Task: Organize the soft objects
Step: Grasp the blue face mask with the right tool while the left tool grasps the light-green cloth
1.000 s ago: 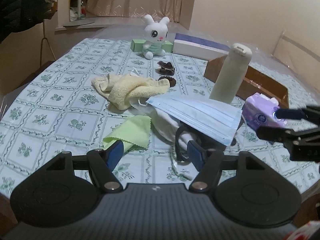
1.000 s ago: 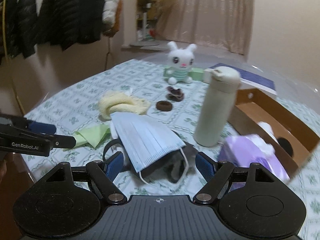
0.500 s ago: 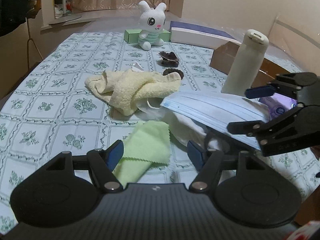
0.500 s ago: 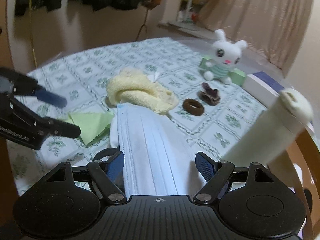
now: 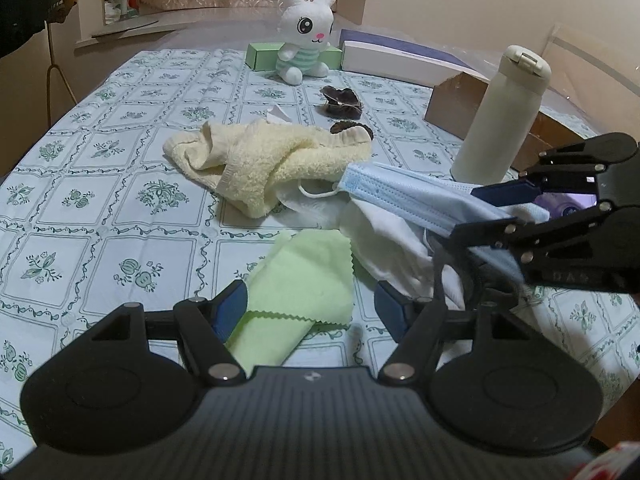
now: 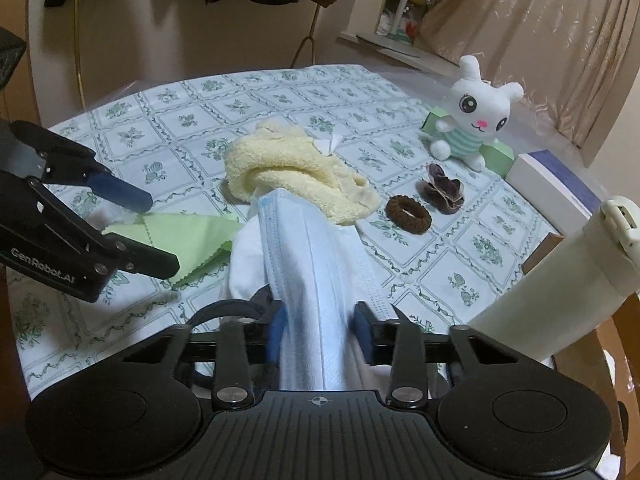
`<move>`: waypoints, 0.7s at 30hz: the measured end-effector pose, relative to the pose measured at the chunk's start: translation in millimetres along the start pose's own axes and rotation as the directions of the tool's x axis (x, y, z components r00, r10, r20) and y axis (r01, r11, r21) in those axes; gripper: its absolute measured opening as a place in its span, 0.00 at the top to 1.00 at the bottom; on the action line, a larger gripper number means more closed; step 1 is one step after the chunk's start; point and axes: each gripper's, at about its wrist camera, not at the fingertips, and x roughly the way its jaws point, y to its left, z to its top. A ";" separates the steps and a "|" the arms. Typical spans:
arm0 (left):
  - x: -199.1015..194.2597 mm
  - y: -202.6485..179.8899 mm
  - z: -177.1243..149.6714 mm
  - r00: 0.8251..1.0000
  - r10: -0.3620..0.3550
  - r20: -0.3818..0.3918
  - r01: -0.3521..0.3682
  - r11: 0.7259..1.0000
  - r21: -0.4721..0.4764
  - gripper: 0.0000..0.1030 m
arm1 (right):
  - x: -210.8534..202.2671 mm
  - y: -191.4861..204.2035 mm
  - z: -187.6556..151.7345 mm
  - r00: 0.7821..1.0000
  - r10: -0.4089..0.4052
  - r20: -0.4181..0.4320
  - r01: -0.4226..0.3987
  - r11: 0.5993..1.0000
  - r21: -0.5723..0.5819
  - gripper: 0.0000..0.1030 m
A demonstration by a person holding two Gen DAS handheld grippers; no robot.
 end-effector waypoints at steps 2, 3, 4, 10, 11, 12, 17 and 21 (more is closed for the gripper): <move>-0.6 0.3 0.2 1.000 0.002 0.002 -0.002 1.000 0.001 0.35 | -4.1 -0.7 0.9 1.000 0.006 0.003 -0.006 1.000 0.016 0.78; -1.4 0.3 0.3 1.000 0.002 0.003 -0.002 1.000 0.002 0.35 | -6.4 -1.3 1.8 1.000 0.010 0.007 -0.010 1.000 0.024 0.84; -2.2 0.7 0.5 1.000 0.003 0.005 -0.003 1.000 0.003 0.35 | -8.7 -2.0 2.7 1.000 0.011 0.009 -0.012 0.999 0.034 0.90; -6.5 2.3 1.9 1.000 0.006 0.012 -0.006 1.000 0.012 0.35 | -29.1 -13.5 9.7 0.998 -0.001 0.070 -0.007 0.992 0.124 0.98; -6.7 2.8 2.3 1.000 0.008 0.012 -0.008 1.000 0.014 0.35 | -33.3 -16.8 11.3 0.996 -0.014 0.085 0.001 0.990 0.142 0.98; -7.2 3.4 2.6 1.000 0.009 0.012 -0.010 1.000 0.018 0.35 | -37.2 -19.6 12.9 0.995 -0.022 0.098 0.007 0.988 0.156 0.98; -6.4 7.7 0.9 1.000 0.001 -0.005 -0.001 0.999 0.051 0.35 | -51.8 -32.1 16.8 0.988 -0.070 0.139 0.040 0.977 0.210 0.98; 0.5 11.4 -3.4 0.999 -0.002 -0.042 0.006 0.996 0.094 0.35 | -53.2 -38.1 13.8 0.988 -0.075 0.131 0.041 0.967 0.250 0.98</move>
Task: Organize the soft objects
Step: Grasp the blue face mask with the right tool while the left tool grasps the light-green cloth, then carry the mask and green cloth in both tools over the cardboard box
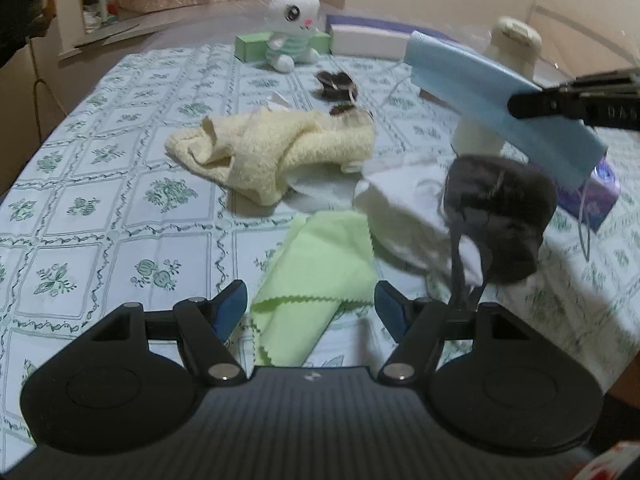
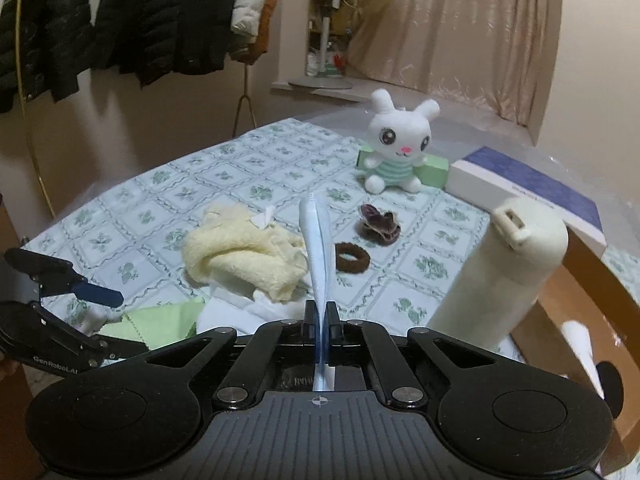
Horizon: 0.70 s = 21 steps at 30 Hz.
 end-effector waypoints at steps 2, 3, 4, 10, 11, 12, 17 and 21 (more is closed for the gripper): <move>5.4 0.9 -1.0 1.000 -0.011 -0.018 0.011 1.000 0.024 0.35 | 3.4 0.7 -3.6 1.000 -0.001 -0.018 0.001 1.000 0.002 0.98; 8.3 1.2 -0.9 1.000 -0.013 -0.027 0.014 0.999 0.034 0.35 | 5.0 1.4 -6.2 1.000 0.000 -0.026 0.000 1.000 0.001 0.98; 11.7 2.0 -0.2 0.999 -0.017 -0.036 0.019 0.999 0.043 0.35 | 6.2 2.0 -9.0 0.999 0.001 -0.032 -0.001 1.000 0.001 0.98; 28.7 9.8 8.3 0.997 -0.044 -0.058 0.047 0.998 0.046 0.40 | 9.9 4.4 -19.5 0.999 0.008 -0.048 -0.007 1.000 0.018 0.98; 32.2 10.5 9.9 0.997 -0.045 -0.066 0.049 0.998 0.049 0.42 | 10.2 4.3 -20.6 0.999 0.008 -0.051 -0.007 1.000 0.020 0.98; 34.4 10.0 11.2 0.997 -0.043 -0.070 0.047 0.997 0.060 0.43 | 10.5 4.4 -21.3 0.999 0.007 -0.053 -0.006 1.000 0.021 0.98; 39.3 5.2 15.3 0.996 -0.031 -0.084 0.039 0.994 0.103 0.72 | 11.3 0.9 -24.2 0.998 -0.001 -0.059 0.003 0.999 0.035 0.98; 39.0 1.0 18.7 0.994 -0.038 -0.106 0.051 0.991 0.125 0.95 | 7.5 -1.3 -24.1 0.998 -0.009 -0.058 0.011 0.999 0.043 0.99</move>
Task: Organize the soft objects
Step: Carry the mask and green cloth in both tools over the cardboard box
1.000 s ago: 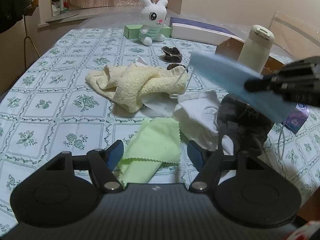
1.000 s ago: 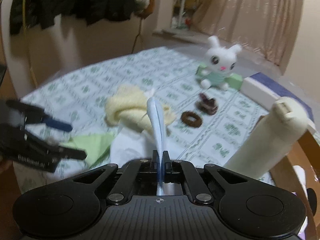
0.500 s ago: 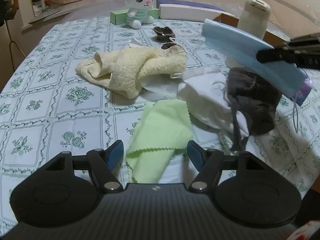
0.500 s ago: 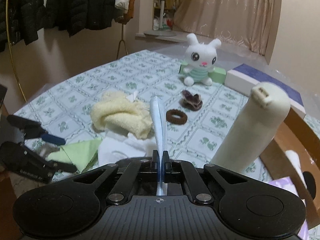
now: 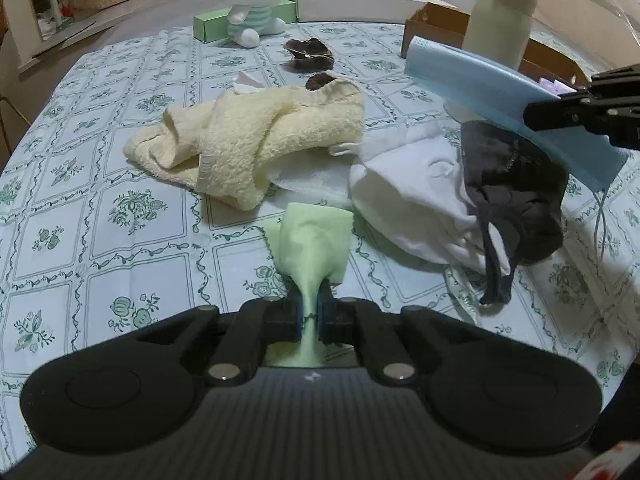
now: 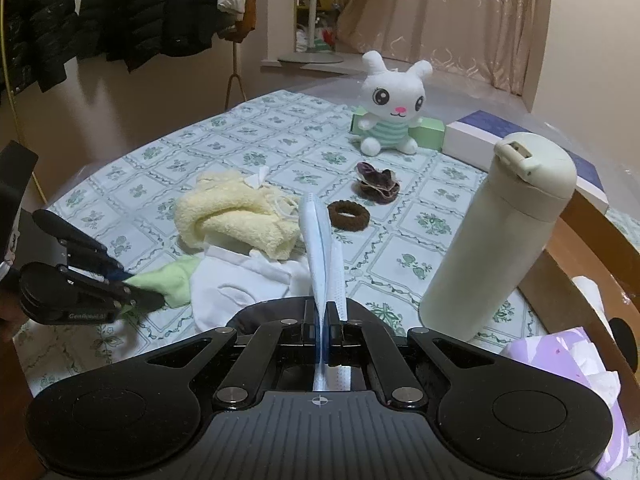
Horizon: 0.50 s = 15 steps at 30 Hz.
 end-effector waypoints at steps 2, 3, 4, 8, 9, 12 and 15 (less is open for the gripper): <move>-3.2 -2.6 2.4 1.000 0.008 -0.002 -0.008 1.000 0.021 0.95 | -5.6 -1.3 0.6 1.000 -0.009 0.009 0.009 1.000 0.001 0.99; -6.1 -3.2 3.9 1.000 0.005 0.003 -0.005 1.000 0.027 0.95 | -8.7 -2.2 1.2 1.000 -0.015 0.014 0.015 1.000 0.004 0.99; -9.8 -3.7 5.9 1.000 -0.002 0.010 0.002 1.000 0.030 0.95 | -11.4 -3.0 1.9 1.000 -0.020 0.019 0.020 1.000 0.007 0.99; -29.6 -4.3 18.6 0.999 -0.016 0.049 0.014 0.999 0.041 0.95 | -26.4 -9.7 3.0 0.999 -0.030 0.031 0.029 0.999 0.018 0.99; -34.8 -4.6 23.0 0.998 -0.019 0.059 0.017 0.999 0.046 0.95 | -30.5 -11.3 2.1 0.999 -0.033 0.029 0.033 0.999 0.017 0.99; -46.9 -8.3 36.3 0.996 -0.035 0.080 0.030 0.997 0.067 0.95 | -41.7 -16.0 -2.2 0.999 -0.044 0.023 0.044 0.999 0.014 0.99; -51.3 -13.0 48.8 0.994 -0.058 0.088 0.051 0.995 0.081 0.95 | -52.4 -21.0 -7.7 0.998 -0.063 0.012 0.063 0.998 0.019 0.99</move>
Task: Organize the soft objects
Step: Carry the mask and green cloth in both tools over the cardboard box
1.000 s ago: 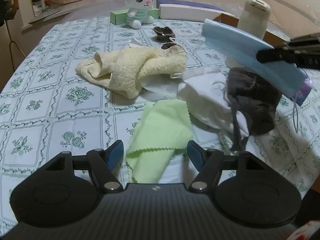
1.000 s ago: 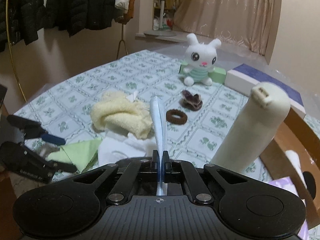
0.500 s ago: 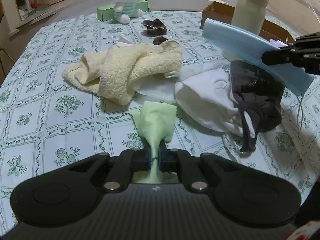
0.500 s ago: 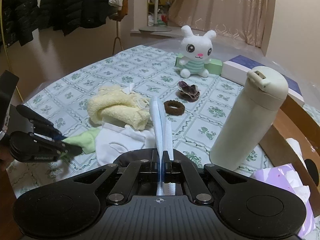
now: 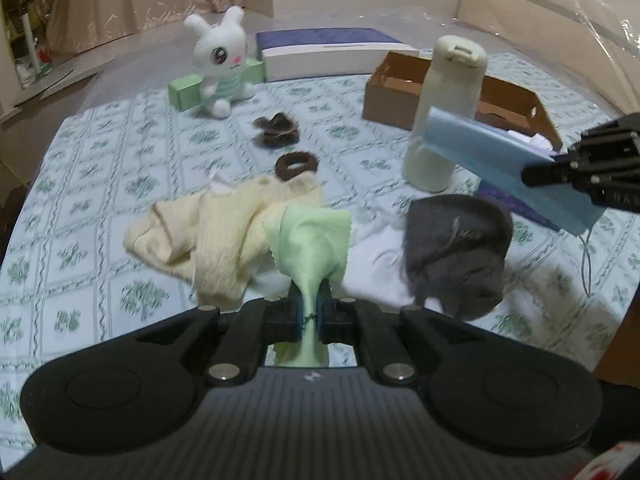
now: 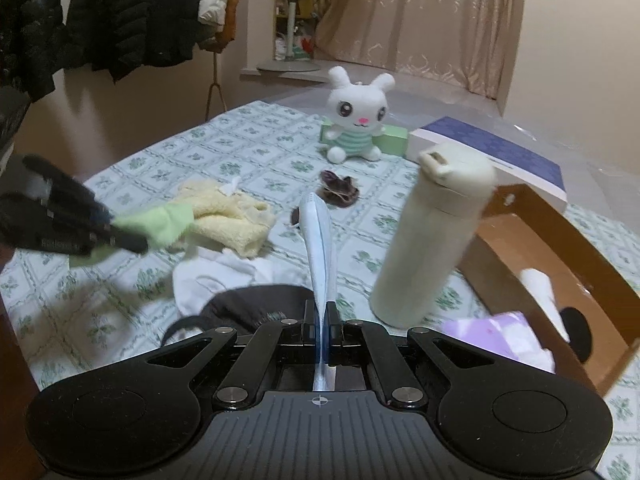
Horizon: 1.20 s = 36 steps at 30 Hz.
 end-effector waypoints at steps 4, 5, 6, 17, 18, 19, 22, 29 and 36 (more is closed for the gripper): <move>1.3 -11.3 12.0 1.000 -0.026 0.009 0.026 0.999 0.025 0.95 | -15.2 -11.1 -10.8 0.999 -0.028 -0.016 0.028 0.999 0.033 0.99; 1.6 -15.6 14.4 0.999 -0.037 0.015 0.037 0.999 0.027 0.95 | -19.6 -14.2 -15.0 0.999 -0.032 -0.022 0.033 0.998 0.052 0.99; 2.1 -20.0 16.7 0.999 -0.049 0.020 0.049 0.998 0.028 0.95 | -23.5 -17.3 -18.2 0.999 -0.035 -0.025 0.037 0.997 0.069 0.99; 26.8 -57.5 31.9 0.990 -0.141 0.013 0.139 0.988 0.070 0.95 | -67.7 -37.8 -72.5 0.991 -0.095 -0.090 0.113 0.967 0.229 0.99; 28.5 -58.6 33.7 0.990 -0.144 0.013 0.142 0.987 0.073 0.95 | -69.6 -38.1 -74.8 0.991 -0.099 -0.095 0.119 0.965 0.235 0.99; 29.9 -59.5 35.6 0.989 -0.147 0.013 0.145 0.986 0.076 0.95 | -72.7 -39.1 -78.0 0.990 -0.101 -0.102 0.123 0.963 0.241 0.99; 34.1 -60.3 41.9 0.988 -0.152 0.012 0.150 0.985 0.084 0.95 | -83.0 -40.6 -89.4 0.987 -0.103 -0.124 0.132 0.958 0.254 0.99; 52.2 -57.0 62.0 0.987 -0.161 -0.003 0.160 0.982 0.105 0.95 | -107.1 -62.5 -122.7 0.967 -0.169 -0.192 0.221 0.930 0.292 0.99; 79.8 -47.3 88.5 0.985 -0.169 -0.020 0.169 0.960 0.221 0.95 | -132.9 -108.1 -143.2 0.938 -0.278 -0.205 0.334 0.883 0.331 0.99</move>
